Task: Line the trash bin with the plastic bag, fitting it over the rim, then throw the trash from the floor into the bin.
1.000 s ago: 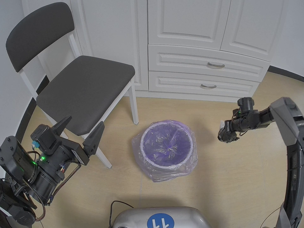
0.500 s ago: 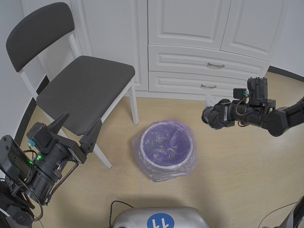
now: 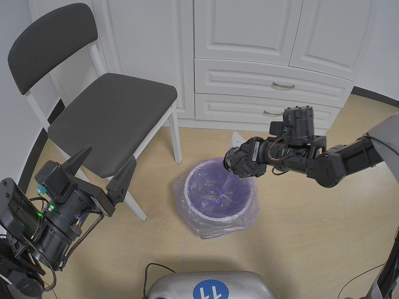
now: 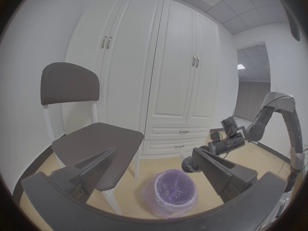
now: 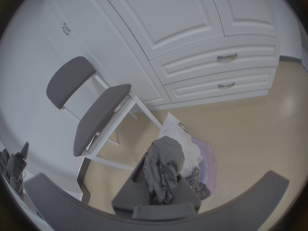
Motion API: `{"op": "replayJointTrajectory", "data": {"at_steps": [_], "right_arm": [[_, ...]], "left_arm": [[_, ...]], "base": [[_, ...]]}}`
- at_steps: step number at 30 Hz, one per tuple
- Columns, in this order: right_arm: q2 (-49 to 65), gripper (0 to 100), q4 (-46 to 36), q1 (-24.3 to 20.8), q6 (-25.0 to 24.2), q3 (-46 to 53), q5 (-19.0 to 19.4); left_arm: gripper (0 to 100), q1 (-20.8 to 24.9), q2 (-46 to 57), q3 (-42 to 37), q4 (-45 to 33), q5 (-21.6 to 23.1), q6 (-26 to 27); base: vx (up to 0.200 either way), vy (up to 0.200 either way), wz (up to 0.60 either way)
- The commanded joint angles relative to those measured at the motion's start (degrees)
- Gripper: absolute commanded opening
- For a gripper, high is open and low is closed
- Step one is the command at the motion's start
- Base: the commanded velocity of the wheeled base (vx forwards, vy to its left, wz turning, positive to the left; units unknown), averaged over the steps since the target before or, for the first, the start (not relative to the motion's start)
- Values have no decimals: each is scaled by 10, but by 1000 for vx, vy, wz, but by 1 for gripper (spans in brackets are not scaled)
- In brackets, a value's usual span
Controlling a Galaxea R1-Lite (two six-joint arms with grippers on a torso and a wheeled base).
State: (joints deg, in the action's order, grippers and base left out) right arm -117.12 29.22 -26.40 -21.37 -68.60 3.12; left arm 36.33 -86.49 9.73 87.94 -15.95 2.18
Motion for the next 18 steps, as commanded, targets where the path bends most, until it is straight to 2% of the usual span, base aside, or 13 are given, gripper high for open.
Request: {"op": "replayJointTrajectory", "data": {"at_steps": [1, 13, 18], "right_arm": [[-149, 0, 5, -12, -46, -78, 0], [-232, 0, 4, -12, -61, -121, 2], [-289, 0, 5, -12, -81, -171, -5]], "left_arm": [[100, 2, 4, -1, 0, -1, 12], [100, 2, 1, -4, 0, 0, 12], [100, 1, -2, -5, 0, 0, 12]], "base": [[0, 0, 0], [0, 0, 0], [0, 0, 0]]}}
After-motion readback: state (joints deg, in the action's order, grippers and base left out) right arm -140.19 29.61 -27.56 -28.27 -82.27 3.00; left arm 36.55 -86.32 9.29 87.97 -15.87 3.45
